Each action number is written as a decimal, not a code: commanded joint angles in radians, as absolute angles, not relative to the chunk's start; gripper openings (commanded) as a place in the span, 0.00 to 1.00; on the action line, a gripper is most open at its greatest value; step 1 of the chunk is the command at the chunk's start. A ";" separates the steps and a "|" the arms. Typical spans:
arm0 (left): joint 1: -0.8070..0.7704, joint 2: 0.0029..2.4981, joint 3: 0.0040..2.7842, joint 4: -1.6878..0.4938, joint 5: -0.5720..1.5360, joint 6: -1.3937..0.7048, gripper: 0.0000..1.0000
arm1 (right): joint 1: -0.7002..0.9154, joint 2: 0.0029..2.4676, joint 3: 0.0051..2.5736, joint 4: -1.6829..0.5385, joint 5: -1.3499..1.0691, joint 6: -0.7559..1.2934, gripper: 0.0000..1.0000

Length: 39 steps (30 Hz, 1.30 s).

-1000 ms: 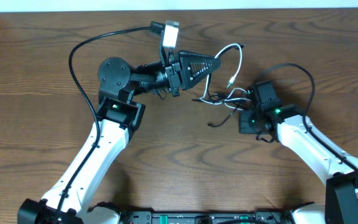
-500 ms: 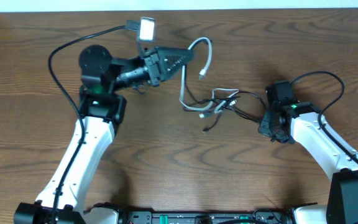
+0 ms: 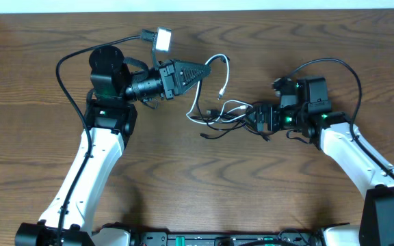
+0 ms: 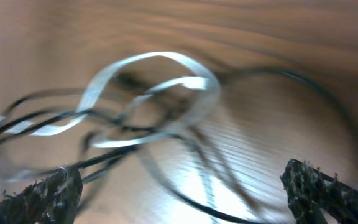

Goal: Untangle cables

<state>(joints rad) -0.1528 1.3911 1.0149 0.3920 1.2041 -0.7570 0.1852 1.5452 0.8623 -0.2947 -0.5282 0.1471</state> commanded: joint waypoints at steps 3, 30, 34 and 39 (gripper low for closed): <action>-0.155 1.374 1.030 0.398 1.224 -0.736 0.08 | 0.183 1.548 0.873 -0.327 -0.844 -0.198 0.99; -0.155 1.374 1.030 0.398 1.235 -0.730 0.07 | 0.350 1.549 0.872 -0.307 -0.906 -0.422 0.72; -0.155 1.374 1.030 0.398 1.250 -0.730 0.07 | 0.397 1.549 0.873 -0.266 -0.759 -0.309 0.01; -0.155 1.374 1.030 0.398 1.250 -0.719 0.07 | 0.391 1.542 0.885 -0.279 -0.659 -0.132 0.01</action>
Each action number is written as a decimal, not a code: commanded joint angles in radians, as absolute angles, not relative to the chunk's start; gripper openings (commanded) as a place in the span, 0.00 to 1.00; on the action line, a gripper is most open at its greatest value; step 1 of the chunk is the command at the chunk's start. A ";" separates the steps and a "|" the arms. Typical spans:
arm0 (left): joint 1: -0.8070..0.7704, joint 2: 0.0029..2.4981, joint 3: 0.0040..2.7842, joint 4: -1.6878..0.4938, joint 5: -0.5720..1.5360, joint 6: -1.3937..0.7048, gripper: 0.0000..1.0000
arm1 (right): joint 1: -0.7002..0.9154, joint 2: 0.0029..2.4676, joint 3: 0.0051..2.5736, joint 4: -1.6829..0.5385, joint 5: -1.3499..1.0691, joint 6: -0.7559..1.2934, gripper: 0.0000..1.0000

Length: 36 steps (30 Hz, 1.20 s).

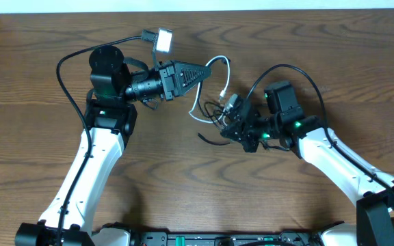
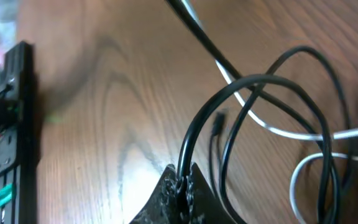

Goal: Untangle cables

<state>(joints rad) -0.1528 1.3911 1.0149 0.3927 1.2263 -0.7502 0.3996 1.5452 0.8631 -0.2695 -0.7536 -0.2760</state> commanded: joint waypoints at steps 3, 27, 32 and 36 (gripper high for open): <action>-0.155 1.375 1.030 0.397 1.249 -0.697 0.07 | 0.364 1.485 0.915 -0.336 -0.560 -0.015 0.01; -0.154 1.499 1.030 -0.416 0.287 -0.205 0.08 | 0.074 1.036 1.316 -1.242 0.262 0.409 0.01; -0.141 1.499 1.030 -0.440 0.220 -0.316 0.12 | -0.020 1.036 1.316 -1.305 0.301 0.448 0.01; -0.142 1.499 1.030 -0.369 0.522 -0.296 0.30 | -0.020 1.065 1.315 -1.252 0.206 0.431 0.01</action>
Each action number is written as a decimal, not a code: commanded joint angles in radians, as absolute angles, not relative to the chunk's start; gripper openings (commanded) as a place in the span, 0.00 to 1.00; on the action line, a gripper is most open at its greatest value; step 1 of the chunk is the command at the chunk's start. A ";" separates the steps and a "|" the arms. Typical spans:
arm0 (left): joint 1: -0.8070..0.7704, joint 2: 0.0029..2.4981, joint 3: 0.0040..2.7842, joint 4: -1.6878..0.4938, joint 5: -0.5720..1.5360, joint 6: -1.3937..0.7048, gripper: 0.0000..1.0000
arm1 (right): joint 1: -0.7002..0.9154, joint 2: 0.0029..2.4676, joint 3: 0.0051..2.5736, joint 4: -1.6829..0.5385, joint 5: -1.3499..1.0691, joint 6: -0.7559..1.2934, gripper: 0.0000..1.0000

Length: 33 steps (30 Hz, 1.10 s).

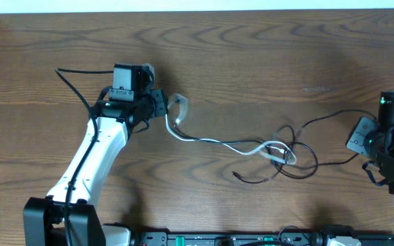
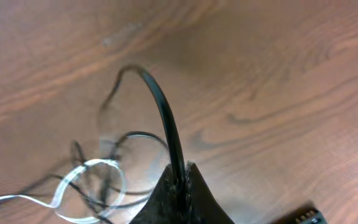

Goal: Untangle cables

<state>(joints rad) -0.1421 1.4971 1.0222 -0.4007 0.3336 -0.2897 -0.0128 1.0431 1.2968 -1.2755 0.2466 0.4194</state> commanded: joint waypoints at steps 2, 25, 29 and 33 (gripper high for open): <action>-0.142 1.499 1.030 -0.310 0.701 -0.287 0.32 | -0.020 1.093 1.315 -1.207 0.109 0.396 0.01; -0.662 1.552 1.030 -0.226 0.860 -0.207 0.45 | -0.006 1.389 1.314 -0.759 -0.464 0.211 0.01; -0.728 1.639 1.030 -0.162 0.847 -0.222 0.46 | -0.006 1.386 1.314 -0.777 -0.467 0.200 0.01; -0.749 1.752 1.030 -0.088 0.835 -0.246 0.46 | -0.006 1.384 1.314 -0.795 -0.467 0.200 0.01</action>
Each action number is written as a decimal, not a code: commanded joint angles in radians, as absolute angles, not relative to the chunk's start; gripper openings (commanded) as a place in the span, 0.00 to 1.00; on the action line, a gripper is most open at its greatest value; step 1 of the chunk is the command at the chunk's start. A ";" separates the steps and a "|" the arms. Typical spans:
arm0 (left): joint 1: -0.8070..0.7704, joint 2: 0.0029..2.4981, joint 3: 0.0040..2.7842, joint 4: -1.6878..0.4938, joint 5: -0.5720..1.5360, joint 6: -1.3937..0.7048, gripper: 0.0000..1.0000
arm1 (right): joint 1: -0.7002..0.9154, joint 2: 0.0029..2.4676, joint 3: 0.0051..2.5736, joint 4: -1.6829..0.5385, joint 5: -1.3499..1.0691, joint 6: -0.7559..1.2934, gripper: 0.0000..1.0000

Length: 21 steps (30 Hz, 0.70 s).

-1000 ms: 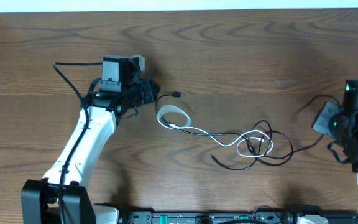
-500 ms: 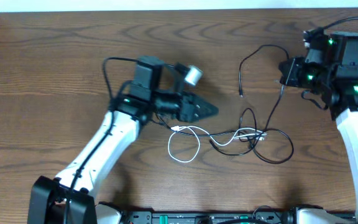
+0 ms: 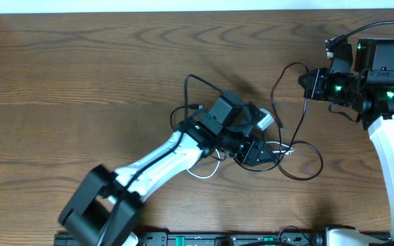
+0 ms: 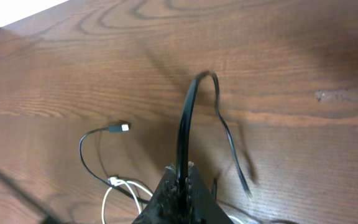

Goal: Untangle cables

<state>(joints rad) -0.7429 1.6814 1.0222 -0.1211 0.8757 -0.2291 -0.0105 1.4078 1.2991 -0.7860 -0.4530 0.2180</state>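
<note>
A thin black cable [image 3: 274, 102] and a white cable [image 3: 207, 173] lie knotted together mid-table. My right gripper [image 3: 305, 85] is raised at the far right, shut on the black cable [image 4: 184, 124], which arcs up from the fingers and drops back to the knot. One black plug end [image 4: 120, 127] lies free on the wood. My left gripper [image 3: 263, 156] reaches into the tangle, its fingers closed to a dark wedge, seemingly on the white cable [image 4: 107, 198]. A loose black loop [image 3: 309, 166] spreads to its right.
The brown wooden table [image 3: 81, 68] ends at a pale back edge [image 3: 183, 5]. A black rail [image 3: 217, 239] runs along the front. The left arm's white link [image 3: 156, 160] crosses the front middle, and the right arm [image 3: 392, 147] stands along the right side.
My left gripper has moved from the far left to the middle, into the tangle. My right gripper, still shut on the black cable, went from the right edge to the far right corner.
First the left gripper held the white cable at the back while the right gripper stood open at the knot. Then the right was shut on the black cable. Then both stood far apart with the cables stretched out. Now the left is back at the knot.
</note>
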 commanded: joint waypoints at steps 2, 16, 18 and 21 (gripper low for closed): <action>-0.749 1.797 1.030 -0.044 0.818 -0.265 0.46 | -0.006 1.381 1.314 -0.804 -0.474 0.194 0.01; -0.756 1.911 1.030 0.082 0.822 -0.183 0.45 | -0.006 1.376 1.314 -0.826 -0.527 0.133 0.01; -0.759 1.911 1.030 0.055 0.822 -0.168 0.41 | -0.006 1.376 1.314 -0.826 -0.527 0.133 0.01; -0.759 1.911 1.030 0.029 0.822 -0.150 0.21 | -0.006 1.376 1.314 -0.826 -0.526 0.133 0.01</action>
